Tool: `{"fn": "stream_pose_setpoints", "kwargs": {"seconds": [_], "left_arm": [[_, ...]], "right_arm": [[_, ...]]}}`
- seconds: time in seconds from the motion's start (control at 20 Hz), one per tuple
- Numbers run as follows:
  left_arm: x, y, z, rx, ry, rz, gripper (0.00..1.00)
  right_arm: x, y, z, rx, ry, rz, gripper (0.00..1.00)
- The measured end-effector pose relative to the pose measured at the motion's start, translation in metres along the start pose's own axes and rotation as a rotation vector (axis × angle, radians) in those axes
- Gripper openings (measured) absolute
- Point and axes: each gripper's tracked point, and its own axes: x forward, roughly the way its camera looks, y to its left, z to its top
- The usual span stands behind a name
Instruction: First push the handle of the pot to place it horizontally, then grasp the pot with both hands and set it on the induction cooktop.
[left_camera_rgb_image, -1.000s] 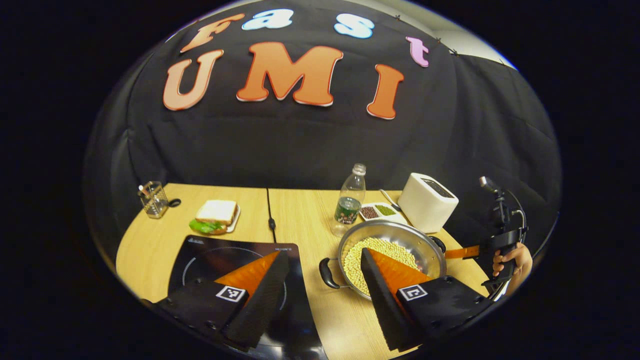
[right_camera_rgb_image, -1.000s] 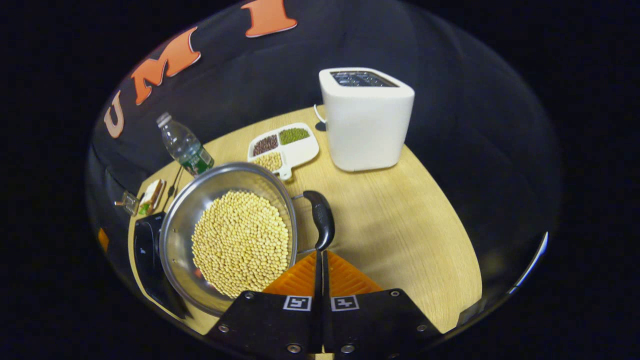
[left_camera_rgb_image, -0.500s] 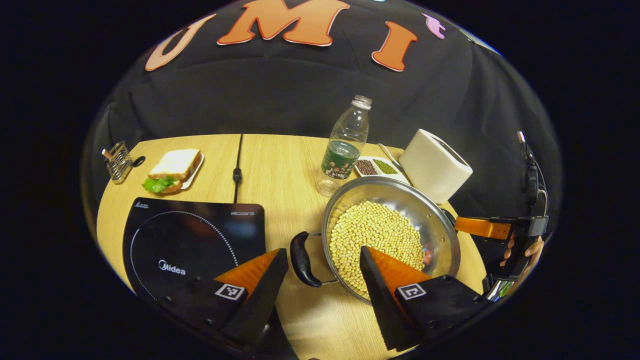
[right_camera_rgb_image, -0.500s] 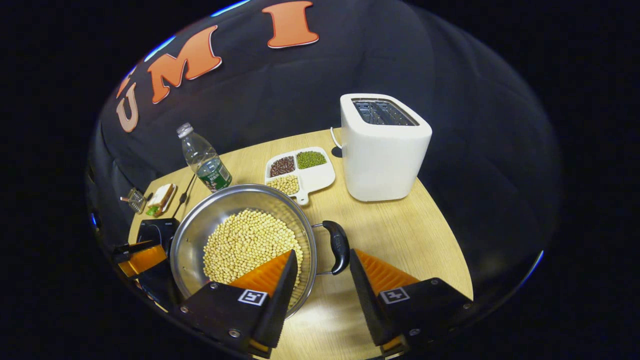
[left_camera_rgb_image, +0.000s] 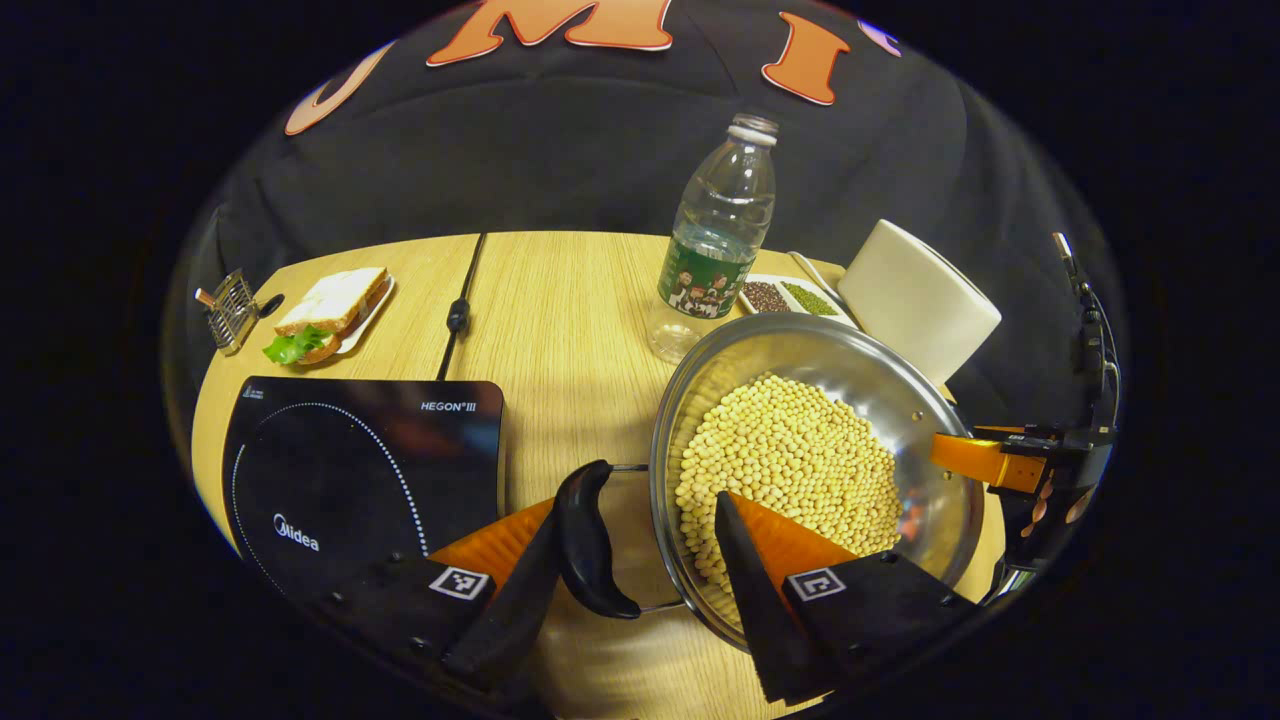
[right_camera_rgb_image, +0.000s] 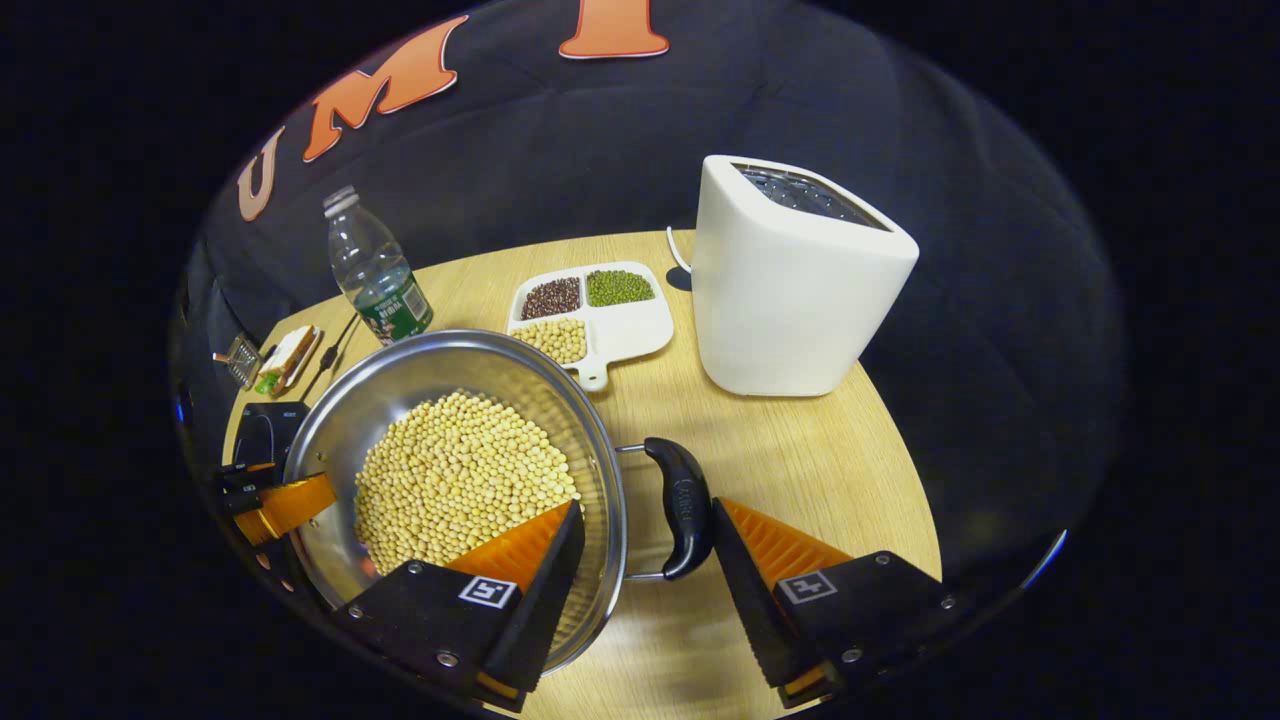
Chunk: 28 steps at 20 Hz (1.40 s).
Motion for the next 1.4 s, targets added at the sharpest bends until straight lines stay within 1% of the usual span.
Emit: {"fn": "stream_pose_setpoints", "kwargs": {"seconds": [0.1, 0.15, 0.2, 0.25, 0.4, 0.45, 0.5, 0.6, 0.65, 0.7, 0.75, 0.85, 0.9, 1.0, 1.1, 1.15, 1.2, 1.35, 1.4], "left_arm": [[0.008, 0.002, 0.000, 0.009, -0.011, 0.020, 0.93], [0.009, 0.007, 0.001, 0.014, -0.017, 0.046, 0.92], [0.011, 0.007, 0.003, 0.008, -0.033, 0.054, 0.91], [0.012, 0.008, 0.005, 0.005, -0.042, 0.063, 0.86], [0.015, 0.013, 0.008, 0.008, -0.077, 0.128, 0.82], [0.016, 0.016, 0.009, 0.027, -0.092, 0.164, 0.83], [0.020, 0.019, 0.012, 0.045, -0.110, 0.185, 0.82], [0.021, 0.017, 0.014, 0.059, -0.137, 0.201, 0.77], [0.021, 0.016, 0.017, 0.081, -0.162, 0.210, 0.80], [0.021, 0.016, 0.019, 0.112, -0.182, 0.224, 0.79], [0.021, 0.015, 0.022, 0.131, -0.211, 0.232, 0.80], [0.023, 0.014, 0.024, 0.124, -0.220, 0.223, 0.78], [0.022, 0.014, 0.021, 0.120, -0.201, 0.218, 0.80], [0.022, 0.011, 0.020, 0.111, -0.195, 0.215, 0.80], [0.019, 0.011, 0.022, 0.111, -0.202, 0.207, 0.80], [0.015, 0.012, 0.026, 0.112, -0.214, 0.208, 0.78], [0.009, 0.014, 0.030, 0.109, -0.225, 0.209, 0.80], [-0.010, 0.022, 0.042, 0.087, -0.243, 0.209, 0.79], [-0.017, 0.025, 0.047, 0.084, -0.249, 0.206, 0.77]], "right_arm": [[0.007, -0.004, 0.001, -0.001, -0.003, -0.016, 0.80], [0.012, -0.001, 0.000, 0.023, -0.003, -0.006, 0.78], [0.013, 0.000, -0.002, 0.034, 0.002, 0.000, 0.77], [0.016, 0.001, -0.003, 0.037, -0.002, 0.001, 0.74], [0.017, 0.001, -0.002, 0.022, -0.015, -0.004, 0.72], [0.017, 0.001, -0.002, 0.024, -0.016, -0.002, 0.72], [0.016, 0.001, -0.003, 0.026, -0.018, 0.001, 0.71], [0.015, 0.001, -0.003, 0.024, -0.033, -0.003, 0.69], [0.015, 0.002, -0.003, 0.030, -0.040, -0.011, 0.67], [0.014, 0.002, -0.003, 0.041, -0.052, -0.030, 0.63], [0.013, 0.001, -0.004, 0.035, -0.064, -0.052, 0.65], [0.008, 0.001, -0.006, 0.042, -0.075, -0.071, 0.65], [0.006, 0.001, -0.007, 0.058, -0.076, -0.074, 0.64], [0.002, -0.002, -0.010, 0.064, -0.073, -0.087, 0.62], [-0.006, -0.002, -0.010, 0.075, -0.082, -0.108, 0.61], [-0.010, 0.000, -0.009, 0.069, -0.093, -0.113, 0.62], [-0.015, 0.002, -0.006, 0.071, -0.104, -0.113, 0.62], [-0.034, 0.011, 0.005, 0.067, -0.129, -0.110, 0.61], [-0.041, 0.015, 0.009, 0.059, -0.143, -0.114, 0.61]]}}
